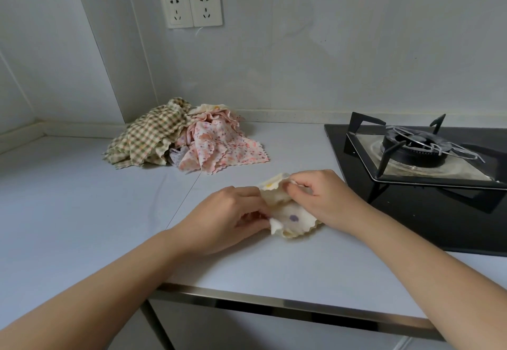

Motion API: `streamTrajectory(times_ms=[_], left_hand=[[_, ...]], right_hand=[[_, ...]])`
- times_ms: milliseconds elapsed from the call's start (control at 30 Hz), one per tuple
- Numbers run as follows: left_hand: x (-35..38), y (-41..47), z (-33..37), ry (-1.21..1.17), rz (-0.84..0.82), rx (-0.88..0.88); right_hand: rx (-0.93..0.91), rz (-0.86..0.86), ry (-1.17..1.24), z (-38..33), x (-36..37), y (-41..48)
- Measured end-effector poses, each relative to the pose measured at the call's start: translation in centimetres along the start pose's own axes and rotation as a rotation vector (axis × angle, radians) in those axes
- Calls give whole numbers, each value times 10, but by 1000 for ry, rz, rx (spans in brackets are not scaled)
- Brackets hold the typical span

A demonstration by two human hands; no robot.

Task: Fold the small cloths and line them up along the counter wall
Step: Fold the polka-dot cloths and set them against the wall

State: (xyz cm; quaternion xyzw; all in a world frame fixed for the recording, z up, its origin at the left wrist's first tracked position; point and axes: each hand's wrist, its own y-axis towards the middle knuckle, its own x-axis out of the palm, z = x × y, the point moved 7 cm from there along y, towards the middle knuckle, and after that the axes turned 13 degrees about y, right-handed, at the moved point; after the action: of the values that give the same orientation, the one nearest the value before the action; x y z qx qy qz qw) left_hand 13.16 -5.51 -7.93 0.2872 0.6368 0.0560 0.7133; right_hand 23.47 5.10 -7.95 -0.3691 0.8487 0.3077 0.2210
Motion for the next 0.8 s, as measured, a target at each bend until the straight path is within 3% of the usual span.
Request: streamTrajectory(times_ms=[233,433,567,700,800], left_hand=[[-13,1,-15,1,287,-218],[-19,0,-16,-98,361,-289],[-28,1,-22,-197,434,-408],[-43,4,-26,-244,469,-458],[-58,14,-22,-210,469,-440]], right_hand=[[-56,40,153,-7,0,0],[-115,18,183,-11,4,0],[-224,138,261,-22,-10,-3],[-370,131,118,-31,-18,-4],[-263,48,90,-22,-15,0]])
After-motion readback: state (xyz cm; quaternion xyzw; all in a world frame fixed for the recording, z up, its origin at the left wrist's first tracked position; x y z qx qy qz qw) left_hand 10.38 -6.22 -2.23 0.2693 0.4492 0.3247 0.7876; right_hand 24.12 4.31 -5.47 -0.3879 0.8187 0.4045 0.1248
